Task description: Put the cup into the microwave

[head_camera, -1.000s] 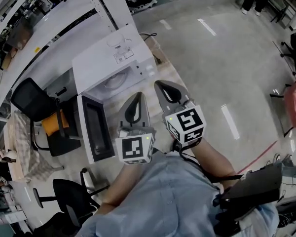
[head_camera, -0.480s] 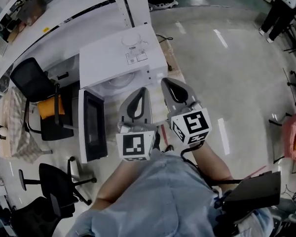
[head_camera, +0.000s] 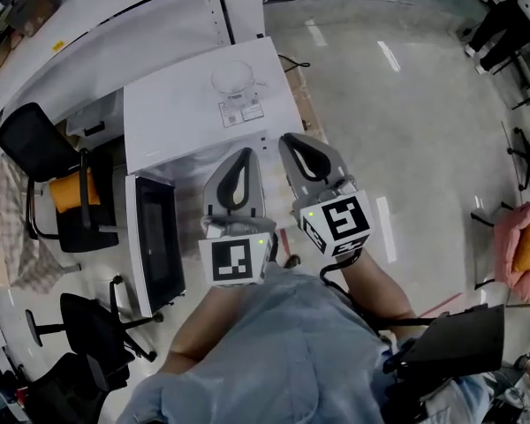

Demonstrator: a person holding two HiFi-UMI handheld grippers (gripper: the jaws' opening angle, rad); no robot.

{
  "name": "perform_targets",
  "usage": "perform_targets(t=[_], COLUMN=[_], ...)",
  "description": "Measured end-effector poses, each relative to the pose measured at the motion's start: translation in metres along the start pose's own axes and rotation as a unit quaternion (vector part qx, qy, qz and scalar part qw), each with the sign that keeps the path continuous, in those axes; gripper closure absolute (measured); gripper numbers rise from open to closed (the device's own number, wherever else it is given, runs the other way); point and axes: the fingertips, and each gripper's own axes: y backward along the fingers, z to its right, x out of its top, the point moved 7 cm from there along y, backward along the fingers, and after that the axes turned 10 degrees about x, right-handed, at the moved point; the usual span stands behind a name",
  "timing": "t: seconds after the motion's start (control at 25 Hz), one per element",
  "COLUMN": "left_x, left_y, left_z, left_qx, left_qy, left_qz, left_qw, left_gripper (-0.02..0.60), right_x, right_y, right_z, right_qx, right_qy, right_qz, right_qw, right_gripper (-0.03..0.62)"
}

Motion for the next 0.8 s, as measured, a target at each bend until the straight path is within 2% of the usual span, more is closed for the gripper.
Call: perform_targets(t=[0.2,0.36,0.6,0.72,0.8], left_x=[-0.008,-0.018,-0.027,-0.031,-0.032], left_y=[-0.026,-0.043,-0.065,-0.074,-0.079], left_z=[-0.013,-0.025,-0.045,-0.056,-0.064], left_qx=[0.009,0.021,0.042,0.049,0.054], left_qy=[0.003,0.006,0.014,0.019,0.021], left_qz=[-0.011,-0.03,-0.041,-0.046,-0.047], left_qw=[0.9999,0.9993,0.9982,0.9975,0.9972], left_gripper=[0.574,0.574,0.574,0.574,0.574], right_x=[-0.006,-0.013,-0.018,-0.02,-0.021], right_y=[-0.023,-0.044,-0.074,-0.089,-0.101], right_z=[0.02,0.031,0.044,0.047,0.048], right_qx=[0.002,0.016,0.028,0.046,0.057], right_qy=[-0.006,-0.011,-0.014,-0.011,-0.007], right_qz=[-0.006,-0.011,-0.014,-0.017,-0.02], right_qw=[1.0,1.0,0.999,0.999,0.998], right_gripper=[0.557,0.412,0.352,0.282,0.211])
